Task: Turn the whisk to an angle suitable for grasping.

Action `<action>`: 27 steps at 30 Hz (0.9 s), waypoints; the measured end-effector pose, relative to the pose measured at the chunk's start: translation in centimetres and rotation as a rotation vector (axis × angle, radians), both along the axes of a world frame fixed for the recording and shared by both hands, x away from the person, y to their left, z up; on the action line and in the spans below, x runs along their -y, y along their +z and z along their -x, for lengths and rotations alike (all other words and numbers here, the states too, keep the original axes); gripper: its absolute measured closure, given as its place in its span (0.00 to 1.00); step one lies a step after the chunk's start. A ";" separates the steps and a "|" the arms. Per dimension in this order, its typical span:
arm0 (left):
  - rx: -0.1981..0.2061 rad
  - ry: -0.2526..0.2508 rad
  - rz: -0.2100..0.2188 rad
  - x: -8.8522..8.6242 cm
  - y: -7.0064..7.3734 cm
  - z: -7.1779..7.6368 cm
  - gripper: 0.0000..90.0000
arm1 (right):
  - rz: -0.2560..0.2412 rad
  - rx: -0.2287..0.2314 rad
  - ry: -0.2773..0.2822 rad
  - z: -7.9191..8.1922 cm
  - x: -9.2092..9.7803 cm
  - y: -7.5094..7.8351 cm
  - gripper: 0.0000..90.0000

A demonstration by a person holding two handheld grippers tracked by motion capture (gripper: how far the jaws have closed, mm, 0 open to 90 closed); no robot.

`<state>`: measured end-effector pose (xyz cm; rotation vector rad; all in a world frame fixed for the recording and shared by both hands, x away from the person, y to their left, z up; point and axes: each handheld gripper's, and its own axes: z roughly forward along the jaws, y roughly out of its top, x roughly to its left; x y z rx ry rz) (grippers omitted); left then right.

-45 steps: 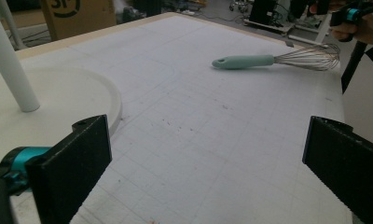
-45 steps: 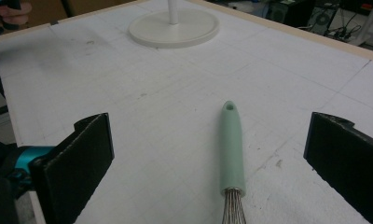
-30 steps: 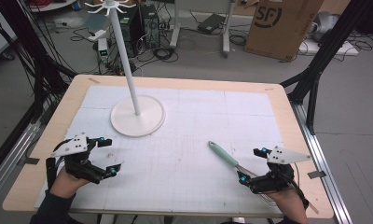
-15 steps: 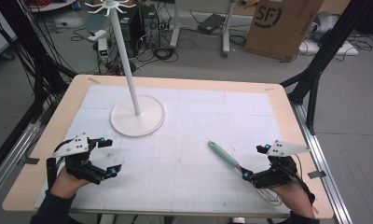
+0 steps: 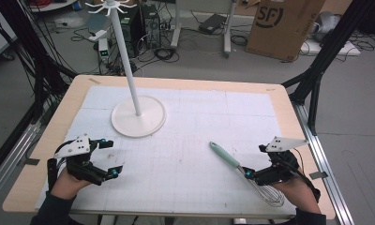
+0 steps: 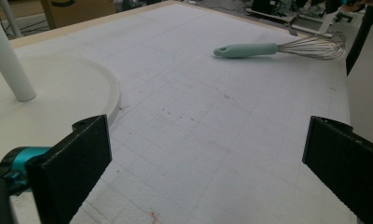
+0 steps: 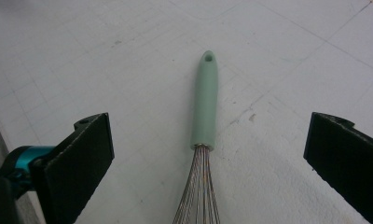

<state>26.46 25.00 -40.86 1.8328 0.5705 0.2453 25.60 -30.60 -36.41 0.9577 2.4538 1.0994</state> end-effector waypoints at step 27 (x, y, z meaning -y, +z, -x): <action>0.000 -0.004 -0.019 0.4 -0.1 0.1 0.02 | 0.228 -0.176 0.012 -3.4 -3.3 -1.5 0.01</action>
